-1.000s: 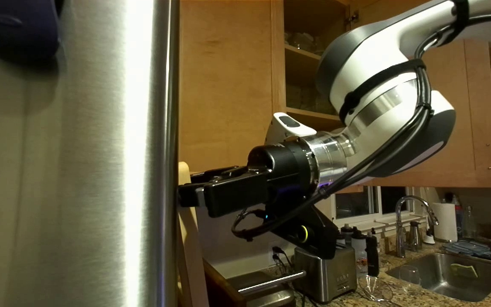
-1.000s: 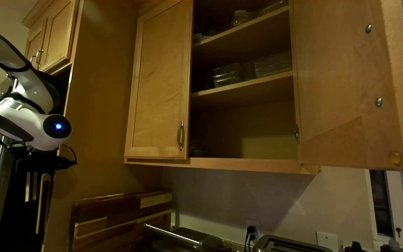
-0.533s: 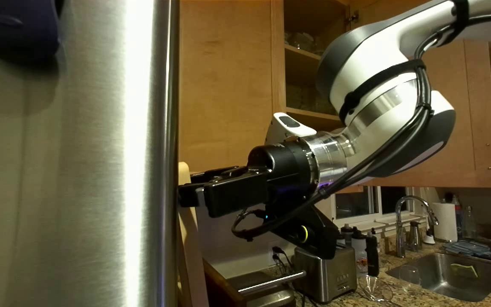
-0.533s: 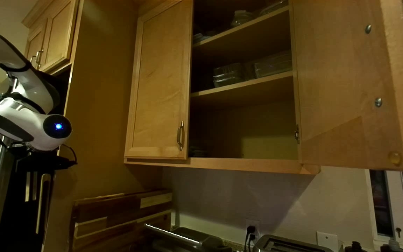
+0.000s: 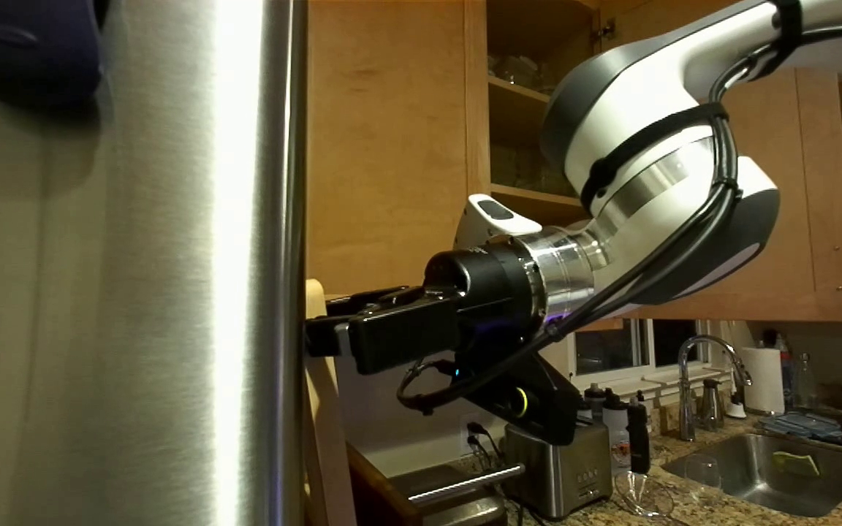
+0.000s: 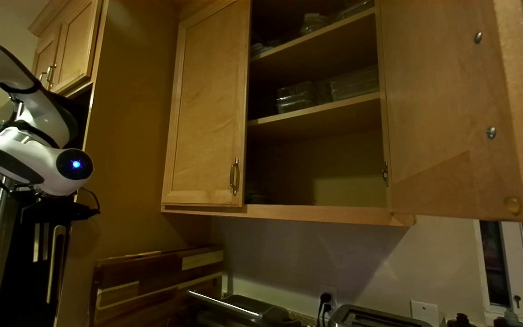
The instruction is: Open the top right cabinet door,take out the wooden utensil and close the door
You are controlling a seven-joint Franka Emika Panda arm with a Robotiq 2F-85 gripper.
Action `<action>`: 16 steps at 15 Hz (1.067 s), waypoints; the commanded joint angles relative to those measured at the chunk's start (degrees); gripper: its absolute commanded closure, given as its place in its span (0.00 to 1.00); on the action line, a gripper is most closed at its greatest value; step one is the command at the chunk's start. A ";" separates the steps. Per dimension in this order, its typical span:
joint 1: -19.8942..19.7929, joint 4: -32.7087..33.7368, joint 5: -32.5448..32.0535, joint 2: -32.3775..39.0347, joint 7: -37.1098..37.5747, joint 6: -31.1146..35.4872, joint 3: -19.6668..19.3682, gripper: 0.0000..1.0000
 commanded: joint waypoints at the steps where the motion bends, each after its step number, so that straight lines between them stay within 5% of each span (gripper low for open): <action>1: 0.06 0.25 -0.21 -0.03 0.51 0.54 0.26 0.40; 3: 0.14 0.24 -0.45 0.02 0.61 0.44 0.33 0.36; 8: 0.39 -0.48 -0.80 -0.64 1.10 0.01 0.10 0.02; 16: 0.44 -5.98 -8.88 -5.05 8.25 -2.07 -3.76 0.00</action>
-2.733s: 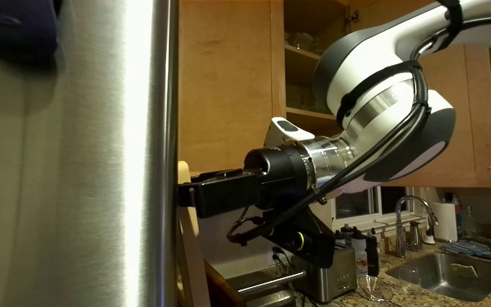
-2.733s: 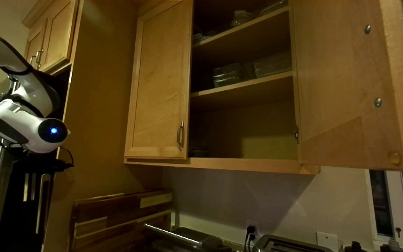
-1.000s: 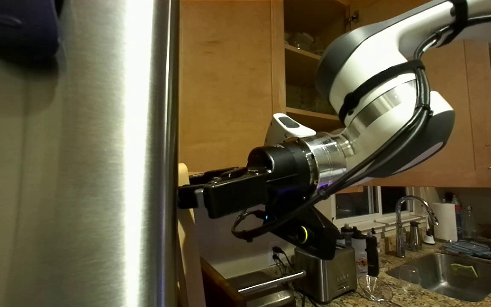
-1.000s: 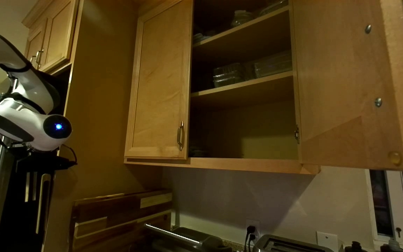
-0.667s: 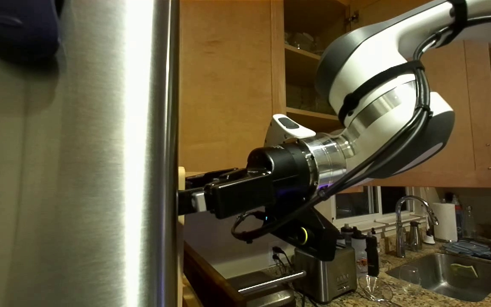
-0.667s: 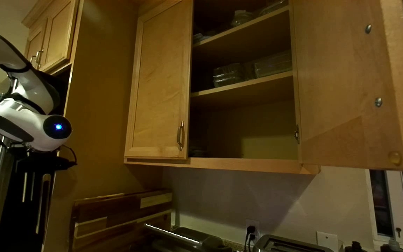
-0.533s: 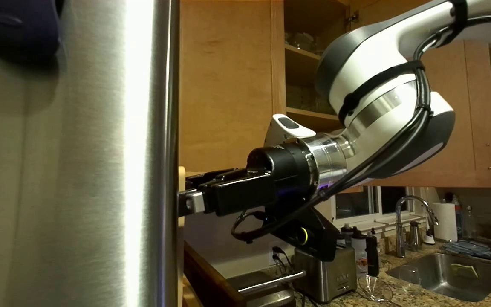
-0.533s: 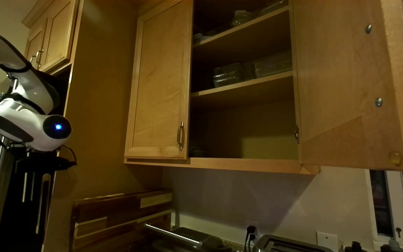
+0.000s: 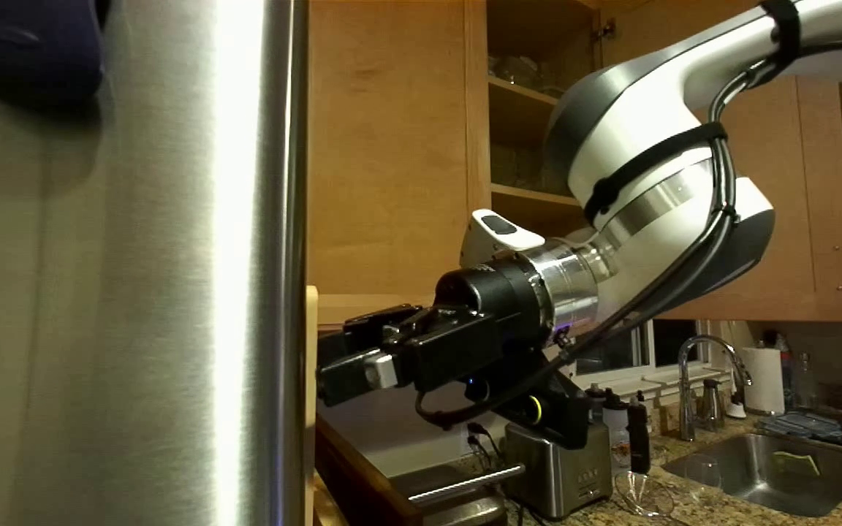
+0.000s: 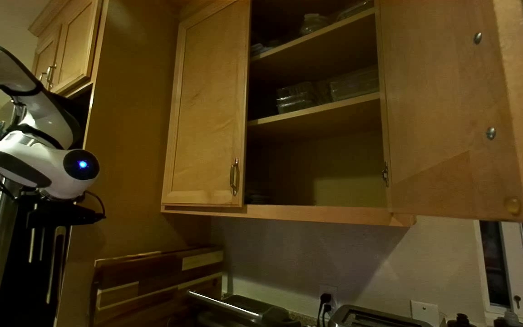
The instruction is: Open the top right cabinet door,take out the wooden utensil and close the door
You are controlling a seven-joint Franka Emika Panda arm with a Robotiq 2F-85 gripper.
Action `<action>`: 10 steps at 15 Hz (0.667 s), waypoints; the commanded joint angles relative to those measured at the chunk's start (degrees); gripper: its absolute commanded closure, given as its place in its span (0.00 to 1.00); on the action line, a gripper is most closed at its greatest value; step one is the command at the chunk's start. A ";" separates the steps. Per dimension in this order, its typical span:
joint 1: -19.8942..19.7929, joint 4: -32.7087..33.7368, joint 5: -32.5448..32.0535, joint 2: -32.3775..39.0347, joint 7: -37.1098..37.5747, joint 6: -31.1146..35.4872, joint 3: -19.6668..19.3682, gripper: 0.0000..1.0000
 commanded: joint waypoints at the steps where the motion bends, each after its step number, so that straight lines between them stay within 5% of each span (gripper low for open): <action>1: 0.55 -4.77 -5.65 -5.07 6.55 -2.64 -2.71 0.00; 4: 0.24 -6.91 -15.05 -6.95 15.57 -2.99 -3.98 0.00; 7: -1.32 -8.96 -30.99 -8.85 26.16 -4.85 -4.48 0.00; 10: -8.59 -9.52 -46.35 -11.43 33.09 -10.55 -2.00 0.00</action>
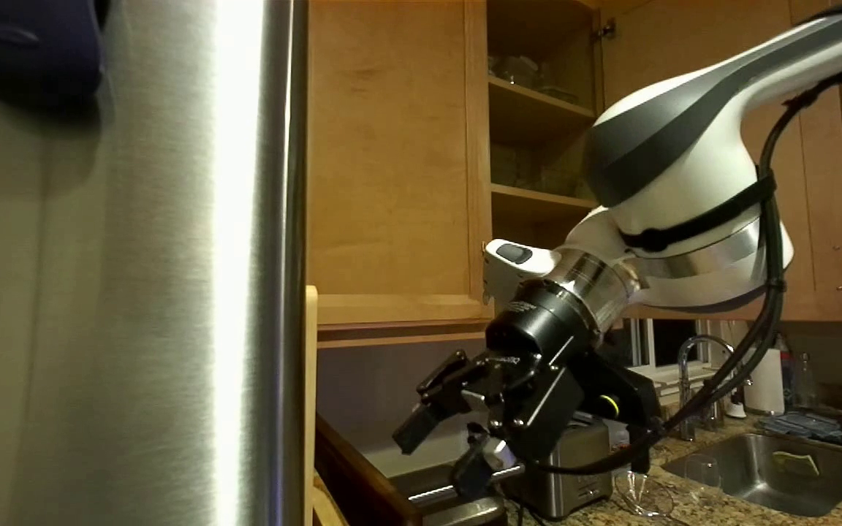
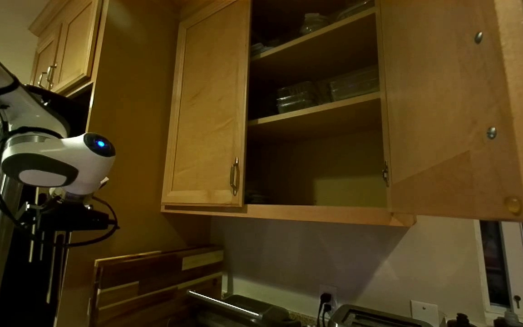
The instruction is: Open the top right cabinet door,take out the wooden utensil and close the door
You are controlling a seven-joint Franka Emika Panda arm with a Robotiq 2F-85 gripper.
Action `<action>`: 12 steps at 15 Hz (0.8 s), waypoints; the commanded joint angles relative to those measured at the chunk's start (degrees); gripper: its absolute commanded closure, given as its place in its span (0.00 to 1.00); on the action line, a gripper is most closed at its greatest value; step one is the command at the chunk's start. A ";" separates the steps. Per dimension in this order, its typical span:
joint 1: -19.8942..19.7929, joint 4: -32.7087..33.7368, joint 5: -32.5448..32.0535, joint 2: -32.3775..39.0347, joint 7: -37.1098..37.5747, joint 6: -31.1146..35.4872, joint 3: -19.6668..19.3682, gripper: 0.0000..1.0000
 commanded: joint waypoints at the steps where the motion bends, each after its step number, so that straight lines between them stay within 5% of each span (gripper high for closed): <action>1: -8.21 -1.95 -16.33 -5.97 7.93 -8.49 1.38 0.00; 5: -12.24 1.39 -36.84 -7.02 10.95 -18.44 -2.15 0.00; 7: -7.77 2.78 -46.54 -6.11 13.41 -19.84 -7.30 0.00; 12: -4.76 5.53 -59.87 -5.91 25.73 -24.52 -12.00 0.00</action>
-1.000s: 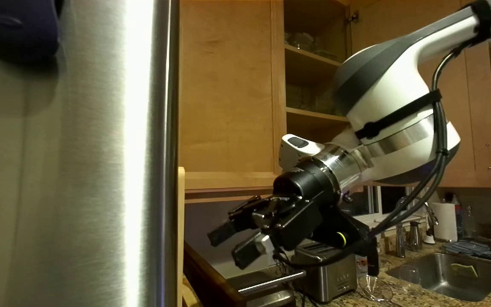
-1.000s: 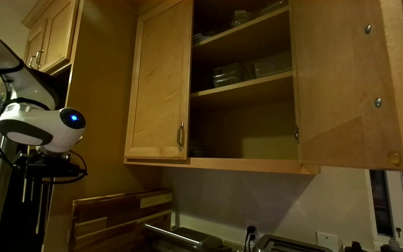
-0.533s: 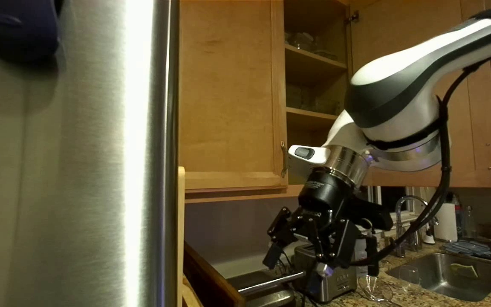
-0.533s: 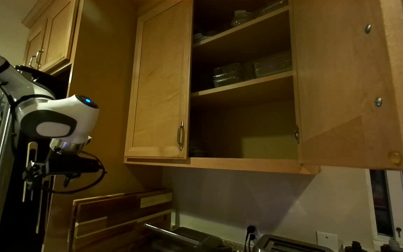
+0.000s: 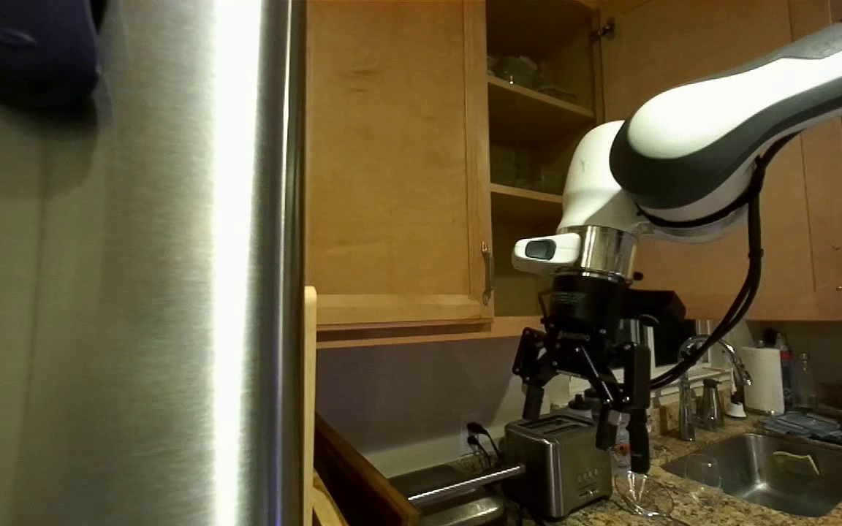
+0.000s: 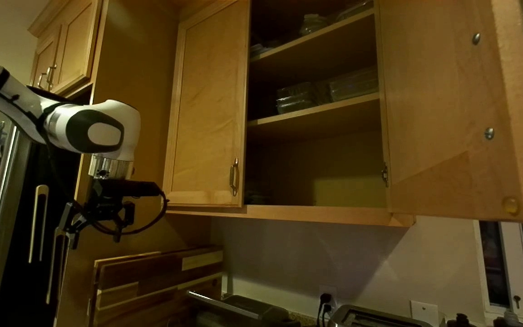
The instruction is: Open the top right cabinet door,take out the wooden utensil and close the door
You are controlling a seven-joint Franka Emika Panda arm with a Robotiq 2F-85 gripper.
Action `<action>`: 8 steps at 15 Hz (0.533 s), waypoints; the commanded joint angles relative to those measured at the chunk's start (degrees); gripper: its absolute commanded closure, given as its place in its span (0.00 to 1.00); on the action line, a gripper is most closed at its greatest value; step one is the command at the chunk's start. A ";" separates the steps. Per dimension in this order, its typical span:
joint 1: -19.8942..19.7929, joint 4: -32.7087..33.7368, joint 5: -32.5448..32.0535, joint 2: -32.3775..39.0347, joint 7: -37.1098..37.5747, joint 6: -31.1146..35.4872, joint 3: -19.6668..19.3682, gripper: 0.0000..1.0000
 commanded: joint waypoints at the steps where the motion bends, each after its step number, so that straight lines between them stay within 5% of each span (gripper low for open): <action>1: 2.81 1.70 -6.40 -0.72 11.83 -4.96 -2.83 0.00; 8: 5.62 2.38 -3.89 -1.48 32.51 -11.50 -5.83 0.00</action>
